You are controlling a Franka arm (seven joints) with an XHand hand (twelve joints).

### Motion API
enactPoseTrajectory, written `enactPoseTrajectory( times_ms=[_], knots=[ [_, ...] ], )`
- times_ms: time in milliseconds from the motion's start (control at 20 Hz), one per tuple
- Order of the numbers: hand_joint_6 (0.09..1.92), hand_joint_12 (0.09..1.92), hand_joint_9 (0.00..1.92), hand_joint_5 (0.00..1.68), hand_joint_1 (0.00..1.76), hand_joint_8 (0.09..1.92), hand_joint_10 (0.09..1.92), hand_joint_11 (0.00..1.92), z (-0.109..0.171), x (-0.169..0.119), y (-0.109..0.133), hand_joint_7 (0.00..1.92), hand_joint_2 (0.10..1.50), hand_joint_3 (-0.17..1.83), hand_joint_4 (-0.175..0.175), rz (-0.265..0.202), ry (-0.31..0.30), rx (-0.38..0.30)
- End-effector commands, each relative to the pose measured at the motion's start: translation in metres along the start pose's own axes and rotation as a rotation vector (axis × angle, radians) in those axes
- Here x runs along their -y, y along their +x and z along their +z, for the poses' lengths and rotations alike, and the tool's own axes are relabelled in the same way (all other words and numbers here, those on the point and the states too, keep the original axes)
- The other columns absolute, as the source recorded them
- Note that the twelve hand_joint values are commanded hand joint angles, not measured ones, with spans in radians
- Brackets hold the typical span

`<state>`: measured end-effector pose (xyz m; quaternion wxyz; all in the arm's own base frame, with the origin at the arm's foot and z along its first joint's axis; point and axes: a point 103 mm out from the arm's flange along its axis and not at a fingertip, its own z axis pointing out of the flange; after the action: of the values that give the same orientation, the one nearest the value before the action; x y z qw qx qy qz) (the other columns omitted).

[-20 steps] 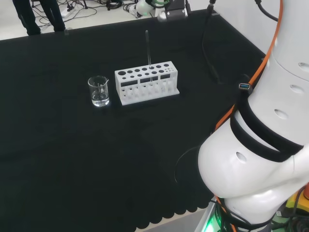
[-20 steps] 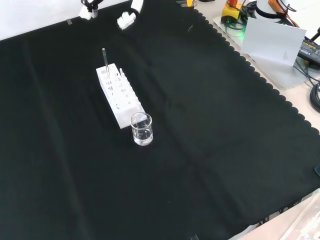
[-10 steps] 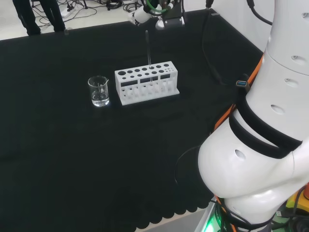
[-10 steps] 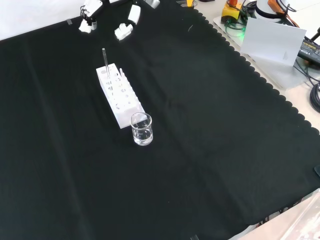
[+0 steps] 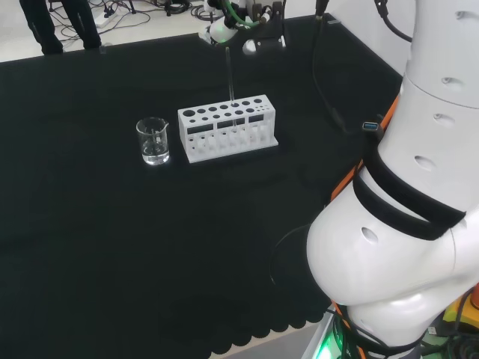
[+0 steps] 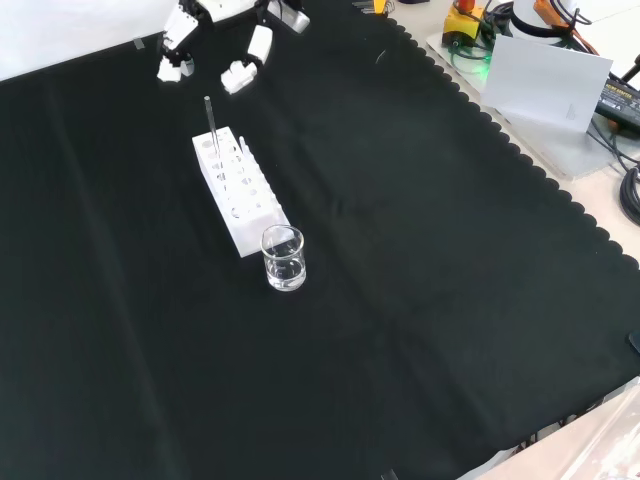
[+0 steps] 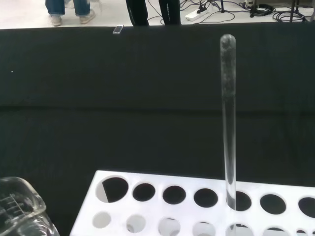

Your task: Take the glass rod from the white test tube rack.

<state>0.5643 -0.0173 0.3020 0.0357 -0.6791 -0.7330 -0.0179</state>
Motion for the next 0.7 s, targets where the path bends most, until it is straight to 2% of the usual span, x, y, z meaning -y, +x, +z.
enactPoseTrajectory(
  times_ms=[50,300,400,700],
  knots=[
    [0.59,1.23,0.89,0.36,0.72,0.80,0.71,0.79,0.011,-0.004,-0.012,0.59,0.81,0.56,-0.161,0.003,0.019,0.026],
    [0.70,1.23,0.93,0.36,0.72,0.80,0.72,0.81,0.017,-0.006,-0.019,0.64,0.81,0.56,-0.163,0.002,0.029,0.038],
    [0.72,1.23,0.95,0.37,0.72,0.80,0.73,0.83,0.019,-0.006,-0.023,0.65,0.81,0.56,-0.163,0.008,0.029,0.014],
    [0.80,1.22,0.99,0.38,0.72,0.81,0.75,0.86,0.027,-0.006,-0.034,0.70,0.81,0.57,-0.166,0.011,0.026,0.041]
  ],
)
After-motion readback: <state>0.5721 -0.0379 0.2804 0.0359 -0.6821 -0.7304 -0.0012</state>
